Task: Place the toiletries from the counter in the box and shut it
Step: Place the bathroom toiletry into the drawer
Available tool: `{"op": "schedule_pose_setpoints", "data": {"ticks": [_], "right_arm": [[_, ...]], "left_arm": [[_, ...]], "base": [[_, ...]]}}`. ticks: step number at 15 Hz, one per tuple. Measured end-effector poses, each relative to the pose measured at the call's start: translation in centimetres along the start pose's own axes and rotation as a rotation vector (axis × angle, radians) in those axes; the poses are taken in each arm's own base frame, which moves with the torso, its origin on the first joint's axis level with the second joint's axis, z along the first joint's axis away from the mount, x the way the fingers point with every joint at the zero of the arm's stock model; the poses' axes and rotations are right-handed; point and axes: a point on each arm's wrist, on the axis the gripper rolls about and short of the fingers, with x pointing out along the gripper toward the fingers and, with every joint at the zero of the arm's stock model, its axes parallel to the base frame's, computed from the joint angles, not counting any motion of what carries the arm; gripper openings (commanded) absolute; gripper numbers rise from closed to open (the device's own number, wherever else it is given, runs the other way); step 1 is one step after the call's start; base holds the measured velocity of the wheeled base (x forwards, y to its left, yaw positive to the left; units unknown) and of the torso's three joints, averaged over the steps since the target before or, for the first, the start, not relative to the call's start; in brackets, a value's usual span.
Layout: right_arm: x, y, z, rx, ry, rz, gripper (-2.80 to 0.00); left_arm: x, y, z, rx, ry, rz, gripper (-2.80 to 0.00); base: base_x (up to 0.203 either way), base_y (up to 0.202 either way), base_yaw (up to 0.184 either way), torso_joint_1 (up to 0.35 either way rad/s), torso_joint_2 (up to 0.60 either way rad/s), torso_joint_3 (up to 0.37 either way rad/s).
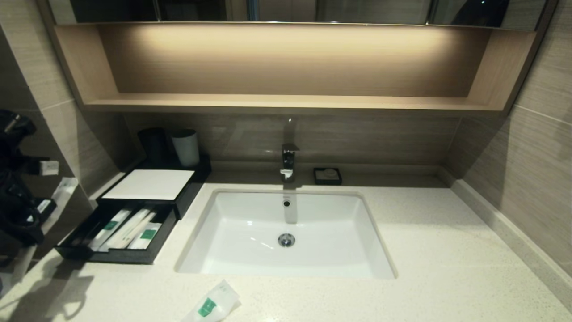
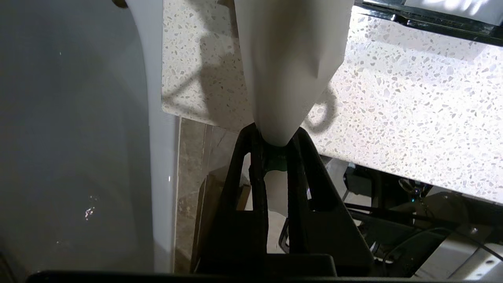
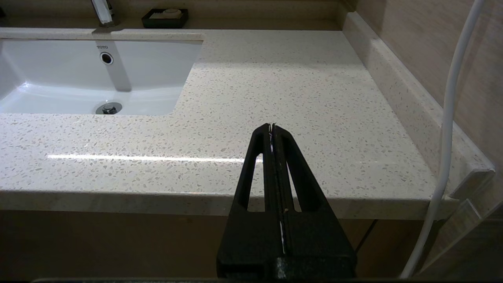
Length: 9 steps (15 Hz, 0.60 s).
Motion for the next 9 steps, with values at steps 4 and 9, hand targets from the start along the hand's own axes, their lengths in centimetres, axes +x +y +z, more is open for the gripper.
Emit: {"op": "schedule_pose_setpoints", "data": {"ticks": [4, 9], "right_arm": [[0.0, 0.0, 0.0, 0.000, 0.000, 0.000, -2.80], [0.0, 0.0, 0.0, 0.000, 0.000, 0.000, -2.80]], "left_arm": [[-0.8, 0.3, 0.8, 0.057, 0.087, -0.030, -2.80], [0.0, 0.4, 1.6, 0.116, 0.223, -0.071, -2.80]], "base": [[0.000, 0.000, 0.000, 0.000, 0.00, 0.000], [0.000, 0.000, 0.000, 0.000, 0.00, 0.000]]}}
